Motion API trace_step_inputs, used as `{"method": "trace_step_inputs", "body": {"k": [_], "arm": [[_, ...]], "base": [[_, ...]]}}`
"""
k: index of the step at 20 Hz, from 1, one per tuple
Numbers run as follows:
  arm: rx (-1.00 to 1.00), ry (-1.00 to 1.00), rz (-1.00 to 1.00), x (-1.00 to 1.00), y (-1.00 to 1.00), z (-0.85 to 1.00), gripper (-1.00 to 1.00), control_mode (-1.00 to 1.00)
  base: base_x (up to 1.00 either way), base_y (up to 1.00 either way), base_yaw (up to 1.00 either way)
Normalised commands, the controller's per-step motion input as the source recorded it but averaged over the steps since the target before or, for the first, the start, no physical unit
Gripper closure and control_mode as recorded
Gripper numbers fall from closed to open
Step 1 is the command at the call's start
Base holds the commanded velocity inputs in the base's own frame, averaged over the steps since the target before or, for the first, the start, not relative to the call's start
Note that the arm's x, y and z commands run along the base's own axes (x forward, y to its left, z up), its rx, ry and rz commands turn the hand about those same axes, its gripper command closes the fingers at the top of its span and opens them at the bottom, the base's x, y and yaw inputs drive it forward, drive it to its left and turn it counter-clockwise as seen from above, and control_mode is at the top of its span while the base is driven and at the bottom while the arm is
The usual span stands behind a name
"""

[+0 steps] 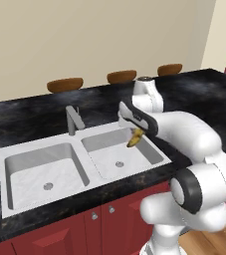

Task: Pick the oranges from the cabinet and place them in one bowl. Pick the banana from the sink and place it in the other bowl.

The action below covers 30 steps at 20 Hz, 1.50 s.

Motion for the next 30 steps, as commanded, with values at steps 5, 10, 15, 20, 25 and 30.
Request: {"method": "trace_step_inputs", "body": {"k": [5,10,15,20,25,30], "arm": [[0.02,-0.02,-0.08,-0.68,-0.02,0.33,1.00,-1.00],[0.00,0.00,-0.02,-0.09,-0.03,0.00,1.00,-1.00],[0.00,0.00,0.01,-0.12,0.07,0.00,1.00,1.00],[0.00,0.00,0.00,0.00,0.00,0.00,1.00,1.00],[0.00,0.00,0.00,0.00,0.00,0.00,1.00,1.00],[0.00,0.00,0.00,0.00,0.00,0.00,1.00,1.00]], "base": [[0.00,0.00,0.00],[0.00,0.00,0.00],[-0.05,0.06,0.01],[-0.38,0.66,0.00],[-0.30,0.90,-0.05],[-0.27,0.96,-0.07]]}}
